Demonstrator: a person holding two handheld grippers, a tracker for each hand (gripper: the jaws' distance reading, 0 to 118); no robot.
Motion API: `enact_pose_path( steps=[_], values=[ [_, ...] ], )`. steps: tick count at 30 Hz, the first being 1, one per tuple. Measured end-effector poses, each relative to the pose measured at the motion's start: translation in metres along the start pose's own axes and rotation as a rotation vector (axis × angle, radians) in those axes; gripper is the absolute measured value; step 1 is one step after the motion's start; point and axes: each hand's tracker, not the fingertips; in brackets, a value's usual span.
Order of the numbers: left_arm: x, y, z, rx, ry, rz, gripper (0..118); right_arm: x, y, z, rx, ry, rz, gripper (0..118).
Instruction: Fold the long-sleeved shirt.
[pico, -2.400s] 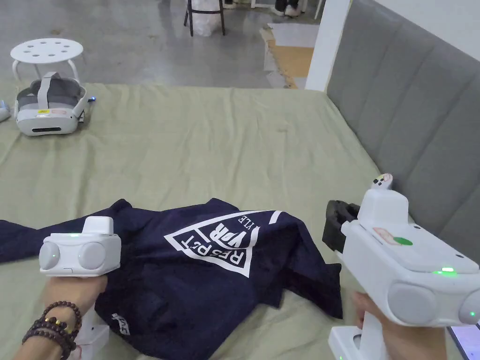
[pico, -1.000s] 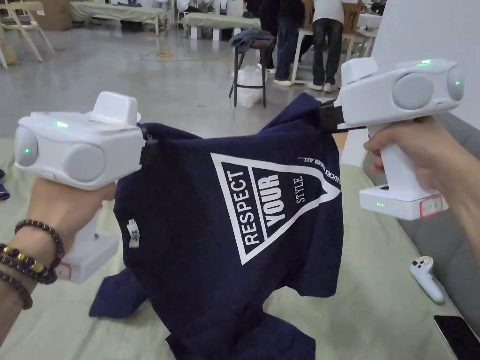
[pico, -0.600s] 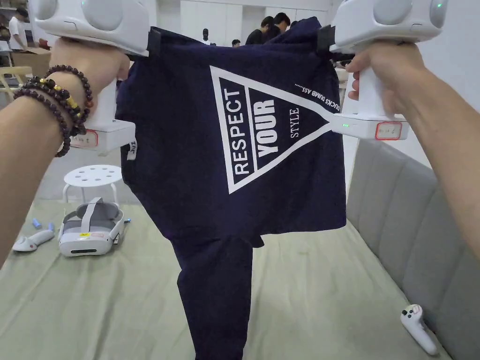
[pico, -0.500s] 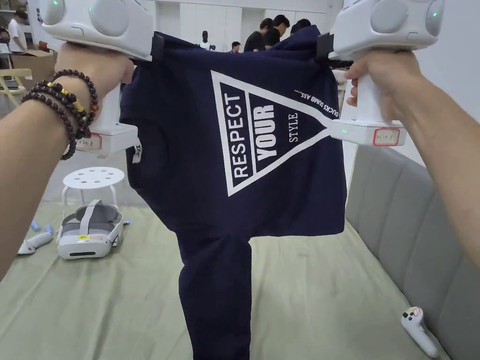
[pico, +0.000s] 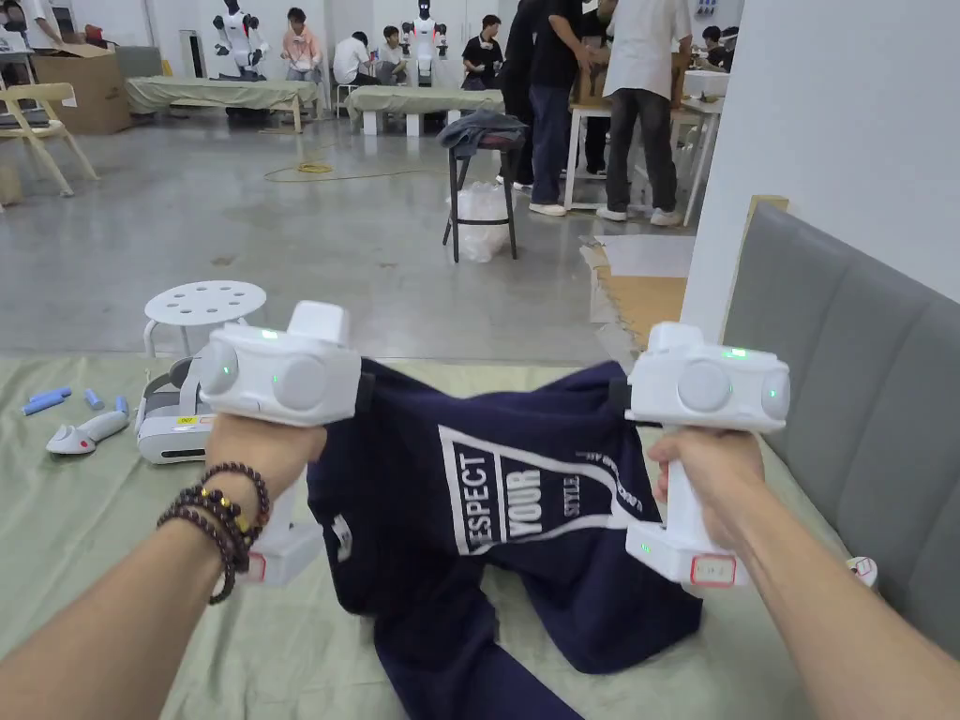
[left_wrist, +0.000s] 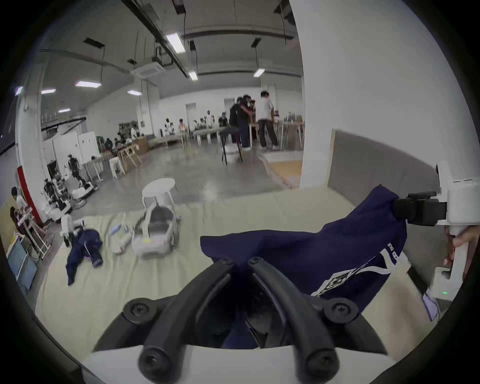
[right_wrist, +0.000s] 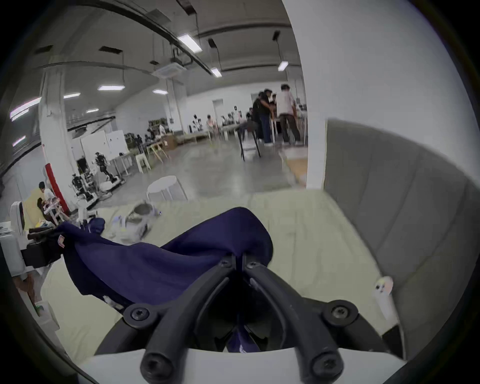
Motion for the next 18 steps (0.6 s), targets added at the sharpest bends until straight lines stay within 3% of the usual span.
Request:
enact_pose_path(
  steps=[4,7,9,14,18],
  values=[
    [-0.008,-0.016,0.0,-0.033,-0.022,0.055,7,0.004,-0.02,0.019,-0.005,0.015,0.0,1],
    [-0.003,-0.029,0.05,0.035,-0.05,0.091,7,0.003,-0.035,0.059,0.07,0.045,0.007,1],
    [0.002,-0.05,0.085,0.065,-0.079,0.075,7,-0.001,-0.058,0.093,0.114,0.036,0.053,1],
    [0.016,-0.151,0.149,0.051,-0.045,0.036,7,-0.008,-0.157,0.17,0.095,0.057,0.01,1],
    [0.02,-0.265,0.16,-0.189,-0.123,0.159,7,-0.002,-0.264,0.193,-0.079,0.025,-0.069,1]
  ],
)
